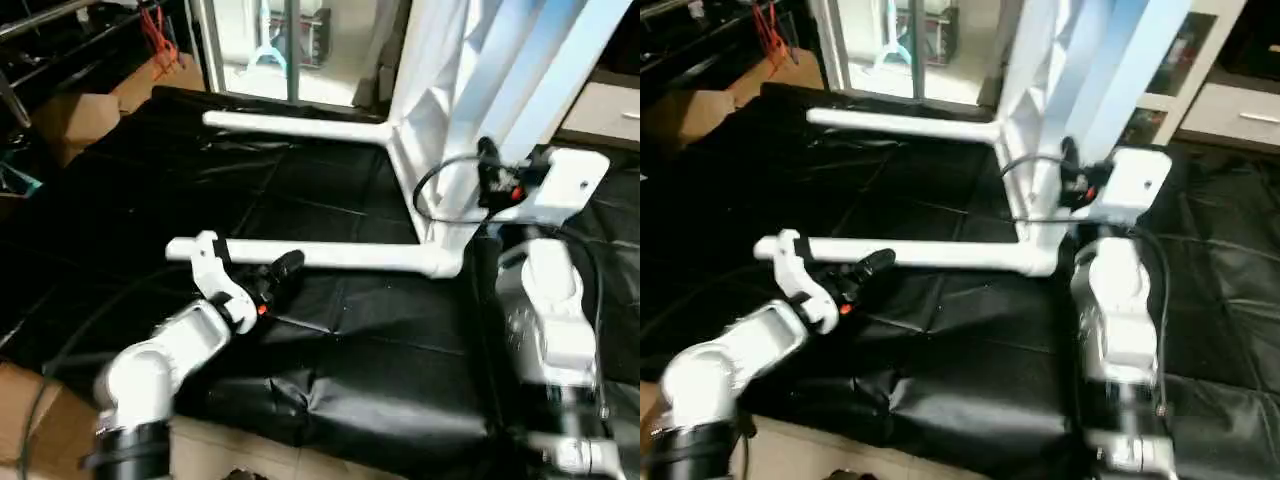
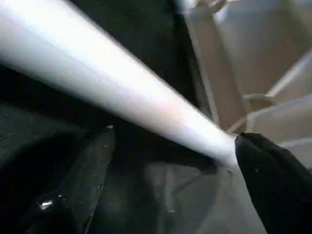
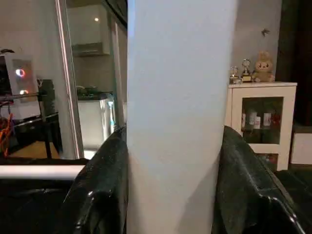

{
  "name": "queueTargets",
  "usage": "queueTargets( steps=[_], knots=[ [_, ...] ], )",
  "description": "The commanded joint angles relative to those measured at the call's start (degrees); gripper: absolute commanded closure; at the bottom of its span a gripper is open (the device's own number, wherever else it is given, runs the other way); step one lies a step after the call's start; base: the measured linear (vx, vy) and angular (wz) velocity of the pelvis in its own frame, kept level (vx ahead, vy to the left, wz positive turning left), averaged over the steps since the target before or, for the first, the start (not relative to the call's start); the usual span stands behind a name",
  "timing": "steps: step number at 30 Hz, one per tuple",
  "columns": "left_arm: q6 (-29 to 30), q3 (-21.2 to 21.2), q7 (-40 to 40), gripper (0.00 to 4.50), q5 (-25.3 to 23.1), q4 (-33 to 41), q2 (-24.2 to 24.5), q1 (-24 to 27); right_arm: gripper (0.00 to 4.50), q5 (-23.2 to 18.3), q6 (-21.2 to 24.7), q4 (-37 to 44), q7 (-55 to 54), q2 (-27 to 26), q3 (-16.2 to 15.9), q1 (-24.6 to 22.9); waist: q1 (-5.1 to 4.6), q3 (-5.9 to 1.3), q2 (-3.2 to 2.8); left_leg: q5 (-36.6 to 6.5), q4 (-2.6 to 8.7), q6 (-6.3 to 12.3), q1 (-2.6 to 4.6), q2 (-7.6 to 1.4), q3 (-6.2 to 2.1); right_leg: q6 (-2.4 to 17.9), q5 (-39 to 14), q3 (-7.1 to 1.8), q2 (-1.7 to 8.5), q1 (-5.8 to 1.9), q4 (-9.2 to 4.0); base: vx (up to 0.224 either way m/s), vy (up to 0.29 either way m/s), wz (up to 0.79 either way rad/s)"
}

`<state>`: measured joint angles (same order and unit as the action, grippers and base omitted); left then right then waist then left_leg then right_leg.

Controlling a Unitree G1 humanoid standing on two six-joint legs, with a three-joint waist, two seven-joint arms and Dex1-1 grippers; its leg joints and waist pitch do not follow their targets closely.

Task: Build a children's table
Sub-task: Flip table

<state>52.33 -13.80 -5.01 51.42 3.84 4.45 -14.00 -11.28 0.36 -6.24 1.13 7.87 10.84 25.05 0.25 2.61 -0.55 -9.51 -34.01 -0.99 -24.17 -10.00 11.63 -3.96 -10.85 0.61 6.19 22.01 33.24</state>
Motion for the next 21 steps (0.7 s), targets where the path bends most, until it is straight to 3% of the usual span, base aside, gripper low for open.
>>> queueTargets(
  steps=[1,2,5,6,7,9,10,11,15,16,17,21],
  knots=[
    [-1.22,0.3,-1.43,0.0,-1.15,2.79,1.6,-0.09,2.57,0.87,-3.98,-1.56,0.82,3.27,2.17,4.7,-0.37,-3.46,0.21,-11.11,4.15,-2.39,2.72,-1.88,-0.95,7.09,-3.55,-0.2,-0.16,-0.73,-2.69,0.0,0.0,0.0],
    [-1.81,0.08,-1.59,0.0,-1.65,3.18,2.08,-0.28,2.57,0.92,-4.64,-2.72,1.9,4.34,2.22,5.94,-0.47,-3.49,0.66,-10.81,4.04,-2.11,2.65,-1.86,-0.9,7.21,-3.29,-0.15,-0.18,-0.86,-2.69,0.0,0.0,0.0],
    [-3.0,-0.74,-1.69,0.0,-2.66,4.02,3.39,-0.94,2.57,1.23,-6.4,-5.69,5.21,7.7,1.98,9.33,-0.24,-3.63,0.44,-7.0,3.44,-0.49,2.64,-1.76,-0.71,8.08,0.7,-0.23,-0.13,-1.0,-2.22,0.0,0.0,0.0],
    [-3.2,-0.87,-1.62,0.0,-2.94,4.28,3.81,-1.09,2.57,1.39,-6.86,-6.74,6.51,9.0,1.81,10.5,-0.43,-3.73,1.07,-5.78,3.22,0.01,2.35,-1.63,-0.67,8.23,1.89,-0.23,-0.25,-1.34,-2.05,0.0,0.0,0.0],
    [-3.36,-0.89,-1.64,0.0,-3.21,4.49,4.2,-1.18,2.57,1.76,-7.33,-7.71,7.98,10.45,1.49,11.62,-0.1,-3.98,0.78,-3.91,2.94,0.93,2.46,-1.61,-0.64,8.95,4.06,-0.23,-0.15,-1.44,-1.7,0.0,0.0,0.0],
    [-3.76,-0.36,-1.91,0.0,-4.19,4.87,5.05,-1.16,2.57,2.4,-8.03,-8.95,10.35,12.82,1.0,13.3,0.04,-4.39,0.74,0.98,2.27,2.89,2.24,-1.47,-0.64,10.19,10.26,-0.21,-0.3,-1.62,-0.98,0.0,0.0,0.0],
    [-3.81,0.18,-2.19,0.0,-4.8,5.29,5.62,-0.99,2.57,3.26,-8.65,-9.56,12.18,14.79,0.34,14.35,0.14,-4.46,0.92,4.4,1.71,5.07,1.92,-1.2,-0.41,11.43,15.49,-0.21,-0.55,-1.34,-0.43,0.0,0.0,0.0],
    [-3.77,0.43,-2.22,0.0,-4.97,5.5,5.73,-0.94,2.57,3.75,-9.02,-9.89,12.99,15.76,0.01,14.81,0.13,-4.41,1.19,3.92,1.72,5.57,1.95,-1.26,-0.35,11.76,15.19,-0.17,-0.52,-1.42,-0.49,0.0,0.0,0.0],
    [-4.24,1.14,-2.45,0.0,-5.5,6.02,5.95,-0.7,2.57,5.74,-11.36,-12.61,15.41,19.76,-1.35,17.42,0.35,-4.22,1.16,0.14,1.84,6.2,2.05,-1.67,-0.29,13.64,8.91,-0.1,-0.08,-1.47,-0.76,0.0,0.0,0.0],
    [-4.91,1.64,-2.7,0.0,-6.3,6.13,6.07,-0.76,2.57,7.63,-13.56,-15.57,17.38,23.05,-2.15,20.52,0.2,-4.11,1.16,-1.17,1.77,6.22,2.05,-1.73,-0.24,14.2,6.39,-0.07,-0.07,-1.45,-0.89,0.0,0.0,0.0],
    [-4.91,1.64,-2.7,0.0,-6.3,6.13,6.07,-0.76,2.57,7.63,-13.56,-15.57,17.38,23.05,-2.15,20.52,0.17,-4.03,1.27,-1.63,1.74,6.24,1.99,-1.72,-0.17,14.38,5.6,-0.11,-0.09,-1.44,-0.94,0.0,0.0,0.0],
    [-5.82,2.49,-3.22,0.0,-7.69,5.66,6.29,-1.72,2.57,13.52,-20.14,-23.23,19.9,29.87,-5.09,28.51,0.14,-3.78,1.27,-4.54,1.49,6.25,1.94,-1.81,0.02,14.61,0.38,-0.28,0.11,-1.16,-1.23,0.0,0.0,0.0]
  ],
)
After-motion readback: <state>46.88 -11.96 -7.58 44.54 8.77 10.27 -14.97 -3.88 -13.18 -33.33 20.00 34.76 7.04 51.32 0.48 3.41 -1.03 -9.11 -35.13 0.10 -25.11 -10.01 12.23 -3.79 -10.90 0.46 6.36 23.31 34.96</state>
